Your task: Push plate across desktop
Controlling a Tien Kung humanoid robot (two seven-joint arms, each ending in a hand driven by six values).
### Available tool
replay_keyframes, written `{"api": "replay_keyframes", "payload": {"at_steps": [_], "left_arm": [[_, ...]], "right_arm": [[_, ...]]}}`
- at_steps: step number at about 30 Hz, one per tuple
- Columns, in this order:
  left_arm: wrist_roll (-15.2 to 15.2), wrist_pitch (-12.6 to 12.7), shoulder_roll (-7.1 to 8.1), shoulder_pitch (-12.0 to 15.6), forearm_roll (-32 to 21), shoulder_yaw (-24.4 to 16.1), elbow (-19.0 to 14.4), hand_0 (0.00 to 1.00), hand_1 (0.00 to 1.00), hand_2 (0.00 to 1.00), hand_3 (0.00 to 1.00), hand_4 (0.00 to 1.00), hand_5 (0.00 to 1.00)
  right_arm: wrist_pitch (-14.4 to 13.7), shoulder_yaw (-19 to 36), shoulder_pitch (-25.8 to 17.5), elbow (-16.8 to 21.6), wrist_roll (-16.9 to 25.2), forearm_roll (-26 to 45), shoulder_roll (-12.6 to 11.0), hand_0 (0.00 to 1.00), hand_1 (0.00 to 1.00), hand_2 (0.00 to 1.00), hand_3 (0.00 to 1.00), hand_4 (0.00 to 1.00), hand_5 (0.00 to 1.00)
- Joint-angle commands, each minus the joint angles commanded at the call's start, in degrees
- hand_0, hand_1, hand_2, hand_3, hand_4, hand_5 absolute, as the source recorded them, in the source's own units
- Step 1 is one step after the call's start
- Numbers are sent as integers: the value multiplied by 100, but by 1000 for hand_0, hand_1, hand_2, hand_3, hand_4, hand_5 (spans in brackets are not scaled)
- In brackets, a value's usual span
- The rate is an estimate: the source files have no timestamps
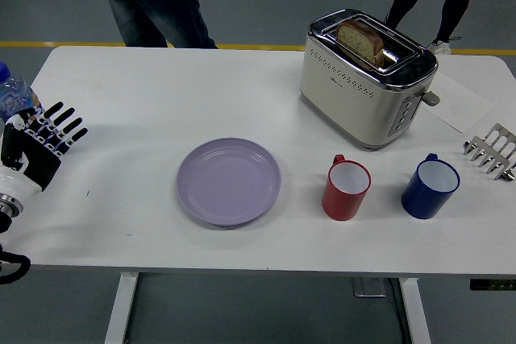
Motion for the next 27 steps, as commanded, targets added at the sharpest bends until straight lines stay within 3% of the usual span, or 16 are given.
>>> {"api": "replay_keyframes", "payload": {"at_steps": [27], "left_arm": [[-116, 10, -67, -16, 141, -16, 119, 661, 694, 697, 678, 458, 998]], "right_arm": [[-74, 190, 72, 0, 21, -258, -16, 738, 752, 800, 706, 524, 391]]}}
